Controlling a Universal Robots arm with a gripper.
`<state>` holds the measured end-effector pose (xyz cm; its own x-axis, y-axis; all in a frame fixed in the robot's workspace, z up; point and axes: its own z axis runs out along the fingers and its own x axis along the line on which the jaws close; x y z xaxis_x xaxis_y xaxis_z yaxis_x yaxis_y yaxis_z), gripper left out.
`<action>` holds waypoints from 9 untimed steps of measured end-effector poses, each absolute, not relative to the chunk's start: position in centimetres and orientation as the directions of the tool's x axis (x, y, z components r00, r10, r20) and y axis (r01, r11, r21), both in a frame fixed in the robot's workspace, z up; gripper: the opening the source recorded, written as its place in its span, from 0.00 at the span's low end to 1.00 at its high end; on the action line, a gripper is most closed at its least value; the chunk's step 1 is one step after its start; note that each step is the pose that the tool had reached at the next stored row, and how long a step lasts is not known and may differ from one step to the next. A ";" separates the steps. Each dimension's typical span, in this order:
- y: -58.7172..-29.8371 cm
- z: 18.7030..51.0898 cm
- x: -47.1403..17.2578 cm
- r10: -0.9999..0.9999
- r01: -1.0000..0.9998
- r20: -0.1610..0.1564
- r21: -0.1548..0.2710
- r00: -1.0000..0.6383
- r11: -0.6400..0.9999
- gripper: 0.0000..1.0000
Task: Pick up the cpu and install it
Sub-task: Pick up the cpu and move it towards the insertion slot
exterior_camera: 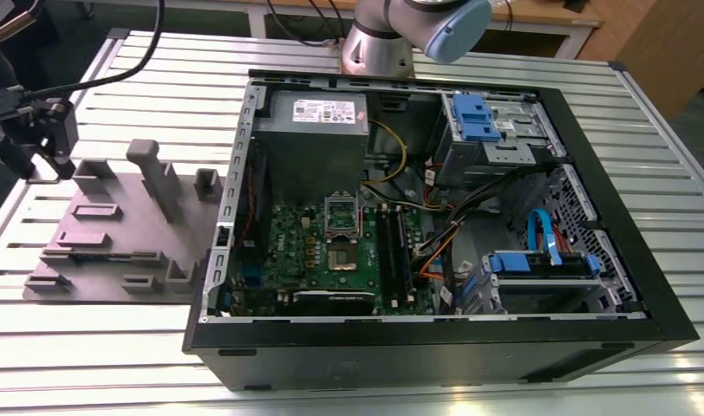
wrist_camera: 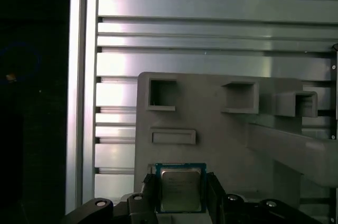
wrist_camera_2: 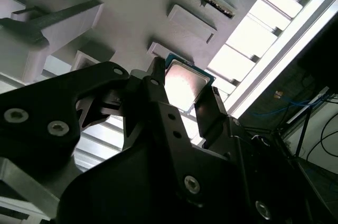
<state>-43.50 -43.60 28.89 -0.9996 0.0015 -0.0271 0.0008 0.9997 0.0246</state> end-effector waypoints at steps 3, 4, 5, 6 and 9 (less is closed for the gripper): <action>-43.6 29.2 -43.5 0.002 0.001 -0.027 0.025 -1.000 1.000 0.47; -43.6 29.3 -43.5 0.002 0.001 -0.027 0.025 -1.000 1.000 0.47; -43.6 29.4 -43.5 0.002 0.001 -0.027 0.025 -1.000 1.000 0.47; -43.6 29.5 -43.5 0.002 0.001 -0.027 0.025 -1.000 1.000 0.47; -43.6 30.0 -43.5 0.002 0.001 -0.027 0.025 -1.000 1.000 0.47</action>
